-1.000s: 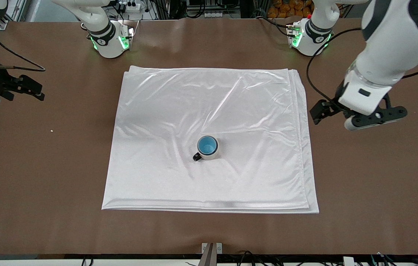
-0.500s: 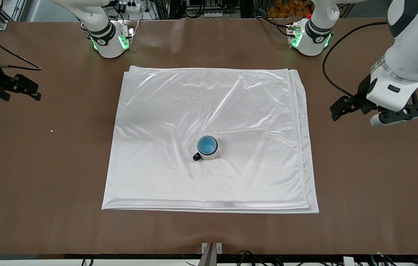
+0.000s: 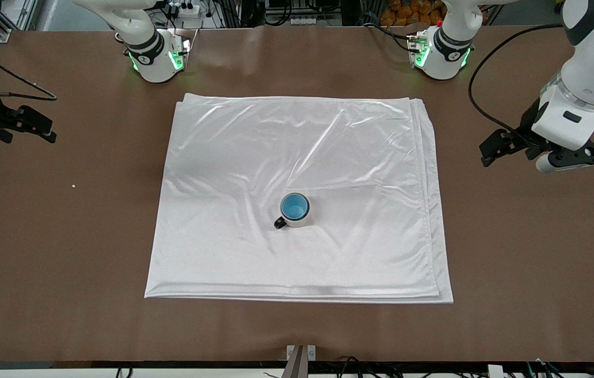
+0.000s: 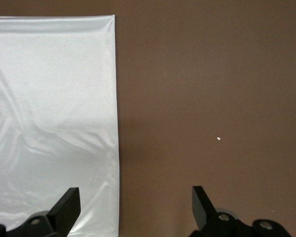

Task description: Place blue cup into white mug on cloth

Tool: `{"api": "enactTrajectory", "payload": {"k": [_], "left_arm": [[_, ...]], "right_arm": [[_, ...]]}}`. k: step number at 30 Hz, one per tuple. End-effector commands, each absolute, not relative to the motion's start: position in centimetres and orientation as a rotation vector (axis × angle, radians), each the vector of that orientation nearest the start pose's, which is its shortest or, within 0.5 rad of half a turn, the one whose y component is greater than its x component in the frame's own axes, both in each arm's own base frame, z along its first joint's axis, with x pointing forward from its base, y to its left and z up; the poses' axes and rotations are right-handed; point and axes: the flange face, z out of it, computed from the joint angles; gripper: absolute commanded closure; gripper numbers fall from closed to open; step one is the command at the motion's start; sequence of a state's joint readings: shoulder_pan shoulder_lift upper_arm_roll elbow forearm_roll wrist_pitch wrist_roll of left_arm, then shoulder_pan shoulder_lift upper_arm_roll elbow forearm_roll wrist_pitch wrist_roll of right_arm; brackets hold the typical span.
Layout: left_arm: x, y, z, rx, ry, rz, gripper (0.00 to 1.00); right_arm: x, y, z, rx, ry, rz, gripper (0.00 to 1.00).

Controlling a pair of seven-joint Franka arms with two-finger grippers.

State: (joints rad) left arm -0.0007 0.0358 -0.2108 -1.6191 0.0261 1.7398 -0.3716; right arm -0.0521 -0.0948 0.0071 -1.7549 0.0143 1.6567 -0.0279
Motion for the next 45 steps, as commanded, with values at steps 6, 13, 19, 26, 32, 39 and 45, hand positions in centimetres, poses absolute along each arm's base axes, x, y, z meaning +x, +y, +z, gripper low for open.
{"api": "enactTrajectory", "payload": {"k": [6, 13, 19, 26, 32, 39, 45], "left_arm": [[56.0, -11.5, 60.0, -3.149, -0.208, -0.158, 0.00], [55.7, -11.1, 60.7, -3.143, -0.113, -0.170, 0.00], [55.7, -8.5, 61.4, -3.133, 0.039, -0.182, 0.00], [55.5, -8.4, 61.4, -3.128, 0.051, -0.133, 0.00], [55.7, -8.1, 61.4, -3.130, 0.043, -0.135, 0.00], [55.8, -7.6, 61.4, -3.127, 0.041, -0.135, 0.00], [55.8, -7.5, 61.7, -3.124, 0.042, -0.145, 0.00]], "right_arm": [[52.9, -2.5, 60.3, -3.120, 0.019, 0.003, 0.00], [52.9, -2.7, 60.3, -3.122, 0.023, 0.001, 0.00], [52.9, -2.8, 60.3, -3.123, 0.026, 0.003, 0.00], [52.9, -2.6, 60.3, -3.123, 0.021, 0.006, 0.00], [52.9, -2.6, 60.3, -3.123, 0.021, 0.003, 0.00], [52.9, -2.6, 60.5, -3.125, 0.018, -0.006, 0.00], [53.0, -2.5, 61.0, -3.129, 0.016, -0.023, 0.00]]}}
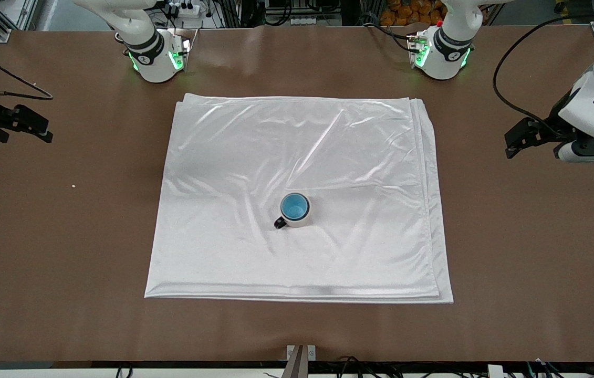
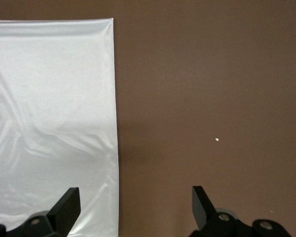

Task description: Place blue cup into white mug on cloth

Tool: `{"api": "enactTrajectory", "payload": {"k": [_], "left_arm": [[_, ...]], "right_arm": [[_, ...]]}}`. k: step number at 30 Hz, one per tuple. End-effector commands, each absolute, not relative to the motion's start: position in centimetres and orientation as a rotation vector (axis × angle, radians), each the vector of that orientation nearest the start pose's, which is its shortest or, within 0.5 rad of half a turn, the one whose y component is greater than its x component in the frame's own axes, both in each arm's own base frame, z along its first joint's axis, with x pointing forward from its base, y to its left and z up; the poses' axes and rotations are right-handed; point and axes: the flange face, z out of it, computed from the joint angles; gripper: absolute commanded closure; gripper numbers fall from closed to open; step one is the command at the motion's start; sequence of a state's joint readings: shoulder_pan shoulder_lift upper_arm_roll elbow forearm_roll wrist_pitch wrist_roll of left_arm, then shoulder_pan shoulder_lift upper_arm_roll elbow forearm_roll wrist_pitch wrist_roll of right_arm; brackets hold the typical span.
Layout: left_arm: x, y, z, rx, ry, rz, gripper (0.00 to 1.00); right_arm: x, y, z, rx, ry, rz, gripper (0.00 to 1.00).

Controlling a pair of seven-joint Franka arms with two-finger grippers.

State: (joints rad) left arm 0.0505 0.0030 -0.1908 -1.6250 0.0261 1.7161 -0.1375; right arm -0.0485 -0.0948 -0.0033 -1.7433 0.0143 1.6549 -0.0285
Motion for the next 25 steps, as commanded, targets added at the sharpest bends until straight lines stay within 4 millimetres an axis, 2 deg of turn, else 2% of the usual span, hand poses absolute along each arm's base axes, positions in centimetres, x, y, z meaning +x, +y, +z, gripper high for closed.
{"api": "enactTrajectory", "payload": {"k": [1, 25], "left_arm": [[55.86, -7.25, 61.67, -3.124, 0.035, -0.145, 0.00], [56.03, -6.89, 61.41, -3.125, 0.025, -0.138, 0.00]], "right_arm": [[52.91, -2.51, 61.09, -3.131, 0.015, -0.025, 0.00], [52.98, -2.60, 60.97, -3.131, 0.018, -0.025, 0.00]]}}
